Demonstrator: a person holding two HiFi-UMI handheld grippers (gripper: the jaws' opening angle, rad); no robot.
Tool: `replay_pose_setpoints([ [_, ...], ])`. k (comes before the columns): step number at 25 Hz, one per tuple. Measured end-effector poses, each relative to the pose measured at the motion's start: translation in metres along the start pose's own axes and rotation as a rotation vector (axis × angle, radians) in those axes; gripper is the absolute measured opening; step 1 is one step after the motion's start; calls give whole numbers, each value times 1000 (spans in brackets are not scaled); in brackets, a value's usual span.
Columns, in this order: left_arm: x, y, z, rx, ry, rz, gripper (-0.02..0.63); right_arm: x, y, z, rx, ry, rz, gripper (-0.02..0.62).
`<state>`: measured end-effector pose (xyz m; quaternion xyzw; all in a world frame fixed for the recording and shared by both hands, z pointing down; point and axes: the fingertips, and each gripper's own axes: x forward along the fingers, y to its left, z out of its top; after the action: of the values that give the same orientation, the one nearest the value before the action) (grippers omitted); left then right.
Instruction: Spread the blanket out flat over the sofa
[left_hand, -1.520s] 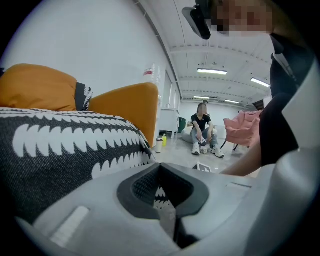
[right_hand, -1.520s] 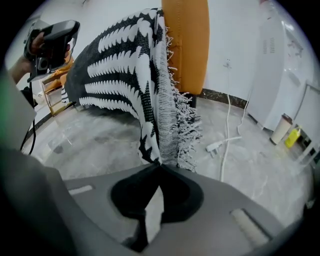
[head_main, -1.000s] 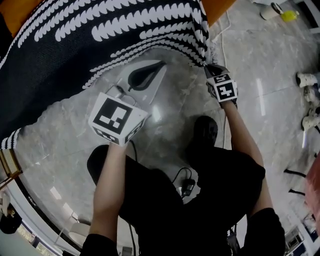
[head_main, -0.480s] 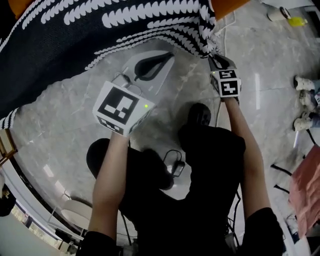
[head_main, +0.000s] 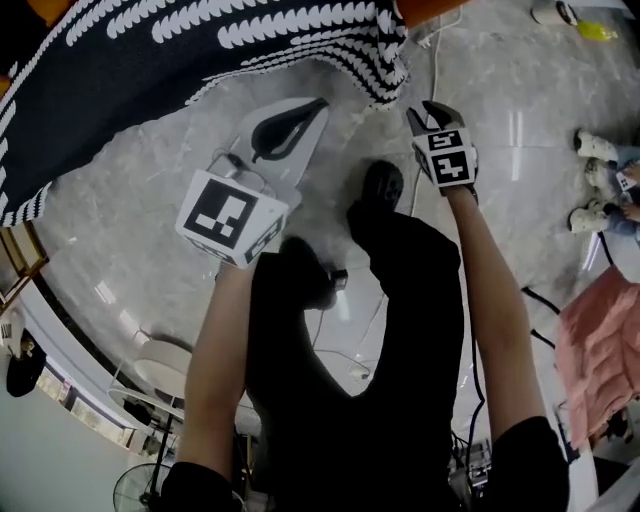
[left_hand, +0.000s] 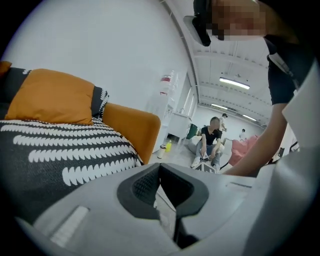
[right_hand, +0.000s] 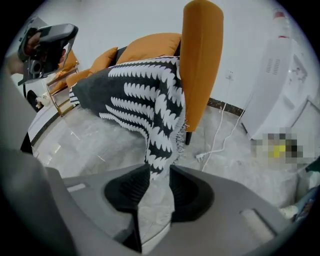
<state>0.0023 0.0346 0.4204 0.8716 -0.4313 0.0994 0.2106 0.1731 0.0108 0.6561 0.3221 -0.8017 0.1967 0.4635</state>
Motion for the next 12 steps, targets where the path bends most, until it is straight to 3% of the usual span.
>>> replay_pose_setpoints([
  [6, -16, -27, 61, -34, 36, 4, 11, -71, -2, 34, 18, 15, 46, 126],
  [12, -42, -54, 147, -22, 16, 20, 11, -161, 0, 103, -28, -31, 86, 126],
])
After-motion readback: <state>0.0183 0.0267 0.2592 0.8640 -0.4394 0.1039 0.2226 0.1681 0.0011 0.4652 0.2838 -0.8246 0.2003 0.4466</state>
